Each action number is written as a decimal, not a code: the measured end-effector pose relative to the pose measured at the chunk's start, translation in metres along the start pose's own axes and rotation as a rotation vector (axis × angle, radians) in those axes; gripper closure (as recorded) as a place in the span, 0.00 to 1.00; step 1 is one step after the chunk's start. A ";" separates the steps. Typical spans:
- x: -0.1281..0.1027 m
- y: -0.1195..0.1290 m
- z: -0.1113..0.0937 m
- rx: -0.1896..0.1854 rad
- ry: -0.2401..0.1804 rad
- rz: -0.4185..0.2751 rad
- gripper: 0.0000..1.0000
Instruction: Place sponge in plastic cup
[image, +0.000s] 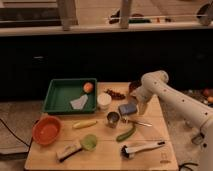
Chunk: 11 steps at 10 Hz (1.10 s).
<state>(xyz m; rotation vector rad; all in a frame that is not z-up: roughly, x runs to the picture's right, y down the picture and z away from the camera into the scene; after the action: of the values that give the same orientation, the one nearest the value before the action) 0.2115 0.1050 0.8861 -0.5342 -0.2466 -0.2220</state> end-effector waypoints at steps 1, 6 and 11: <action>0.001 0.000 0.002 0.002 -0.006 -0.006 0.20; -0.022 -0.001 -0.014 0.002 -0.044 -0.086 0.20; -0.039 -0.003 0.005 -0.027 -0.040 -0.138 0.20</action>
<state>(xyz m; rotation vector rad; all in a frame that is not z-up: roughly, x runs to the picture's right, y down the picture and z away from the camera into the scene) 0.1728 0.1112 0.8805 -0.5492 -0.3197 -0.3492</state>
